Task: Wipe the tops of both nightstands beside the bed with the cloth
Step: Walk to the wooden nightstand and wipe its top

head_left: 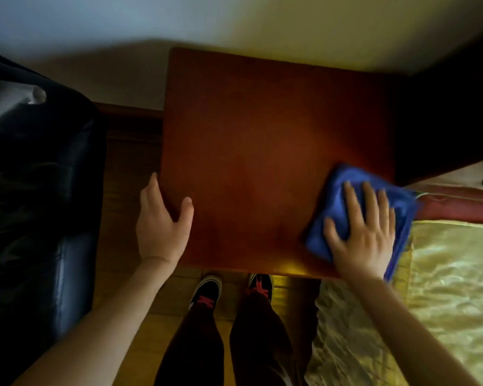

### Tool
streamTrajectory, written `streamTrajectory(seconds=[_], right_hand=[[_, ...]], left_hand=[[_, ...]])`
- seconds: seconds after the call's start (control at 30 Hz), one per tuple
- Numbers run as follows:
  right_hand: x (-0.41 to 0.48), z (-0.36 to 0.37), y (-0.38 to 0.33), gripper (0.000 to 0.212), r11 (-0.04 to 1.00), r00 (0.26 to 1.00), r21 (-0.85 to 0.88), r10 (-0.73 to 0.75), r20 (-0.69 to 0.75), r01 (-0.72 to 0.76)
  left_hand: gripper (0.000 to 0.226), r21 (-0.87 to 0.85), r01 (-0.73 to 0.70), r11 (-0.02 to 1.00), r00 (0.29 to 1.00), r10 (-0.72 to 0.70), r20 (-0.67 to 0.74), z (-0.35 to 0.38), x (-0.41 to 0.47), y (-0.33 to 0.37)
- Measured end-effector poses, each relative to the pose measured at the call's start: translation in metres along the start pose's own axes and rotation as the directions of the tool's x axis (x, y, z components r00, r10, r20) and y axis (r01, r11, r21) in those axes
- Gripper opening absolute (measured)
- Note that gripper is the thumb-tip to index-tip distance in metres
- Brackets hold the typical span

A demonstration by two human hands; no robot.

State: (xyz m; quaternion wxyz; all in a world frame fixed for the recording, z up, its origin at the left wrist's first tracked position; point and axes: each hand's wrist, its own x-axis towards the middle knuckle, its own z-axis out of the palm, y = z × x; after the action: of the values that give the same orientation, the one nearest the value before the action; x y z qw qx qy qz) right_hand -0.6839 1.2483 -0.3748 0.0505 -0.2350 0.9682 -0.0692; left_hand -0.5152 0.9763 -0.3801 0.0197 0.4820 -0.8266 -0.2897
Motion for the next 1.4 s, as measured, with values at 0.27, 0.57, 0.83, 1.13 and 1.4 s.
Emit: streamTrajectory(seconds=[0.27, 0.57, 0.83, 1.13, 1.4], right_hand=[[0.186, -0.002, -0.03, 0.069, 0.999, 0.998, 0.023, -0.049, 0.029, 0.048], [-0.069, 0.003, -0.068, 0.072, 0.972, 0.953, 0.08, -0.233, 0.193, 0.221], [0.094, 0.02, -0.129, 0.067, 0.947, 0.94, 0.023, -0.321, 0.119, 0.321], [0.133, 0.015, -0.148, 0.062, 0.945, 0.943, 0.039, -0.327, 0.061, 0.326], [-0.06, 0.014, -0.115, 0.063, 0.926, 0.901, 0.041, -0.375, 0.217, 0.376]], left_hand=[[0.074, 0.053, 0.005, 0.999, 1.0, -0.004, -0.021, 0.0, -0.001, 0.002], [0.072, 0.029, 0.054, 0.998, 0.998, -0.054, 0.018, -0.006, -0.002, 0.008], [0.072, -0.011, 0.047, 0.999, 0.999, -0.047, -0.011, -0.004, 0.0, 0.003], [0.074, -0.023, 0.048, 0.999, 0.999, -0.048, -0.008, -0.007, -0.002, 0.004], [0.071, -0.285, 0.148, 0.947, 0.989, -0.143, 0.037, -0.011, 0.001, -0.004]])
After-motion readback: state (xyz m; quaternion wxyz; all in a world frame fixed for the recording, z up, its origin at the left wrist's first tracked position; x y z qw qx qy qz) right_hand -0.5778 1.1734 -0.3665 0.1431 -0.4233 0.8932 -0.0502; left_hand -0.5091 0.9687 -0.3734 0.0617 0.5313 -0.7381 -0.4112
